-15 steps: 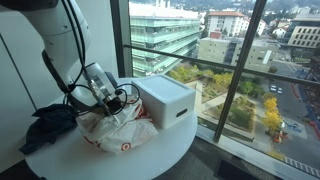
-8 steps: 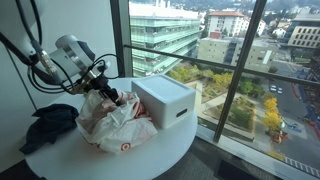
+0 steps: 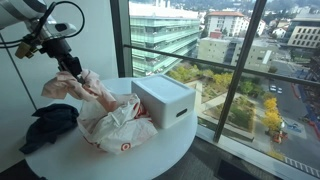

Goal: Pick up all the items from the plastic and put them on the table one by one

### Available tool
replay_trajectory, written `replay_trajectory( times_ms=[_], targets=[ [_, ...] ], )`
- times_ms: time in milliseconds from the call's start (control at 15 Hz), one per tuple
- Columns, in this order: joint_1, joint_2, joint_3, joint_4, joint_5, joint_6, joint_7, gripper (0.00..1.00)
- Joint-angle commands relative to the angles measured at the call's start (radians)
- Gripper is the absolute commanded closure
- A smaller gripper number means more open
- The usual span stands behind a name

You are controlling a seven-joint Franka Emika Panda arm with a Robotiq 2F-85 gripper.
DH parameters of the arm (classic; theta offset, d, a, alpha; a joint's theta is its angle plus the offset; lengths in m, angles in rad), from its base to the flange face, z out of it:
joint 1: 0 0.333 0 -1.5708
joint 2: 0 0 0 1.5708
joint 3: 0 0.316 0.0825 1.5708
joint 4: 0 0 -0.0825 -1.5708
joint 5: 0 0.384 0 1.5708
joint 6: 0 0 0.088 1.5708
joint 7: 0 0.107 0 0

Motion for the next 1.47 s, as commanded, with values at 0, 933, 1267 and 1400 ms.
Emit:
replay_trajectory(
  times_ms=[0, 933, 1267, 1400],
  targets=[
    [0.041, -0.112, 0.108, 0.048, -0.065, -0.088, -0.008, 0.95],
    [0.13, 0.476, 0.111, 0.05, -0.345, 0.586, -0.037, 0.81],
    [0.152, 0.401, 0.063, 0.036, -0.287, 0.656, -0.091, 0.34],
    [0.156, 0.289, 0.049, -0.006, -0.291, 0.636, -0.058, 0.18]
  ],
)
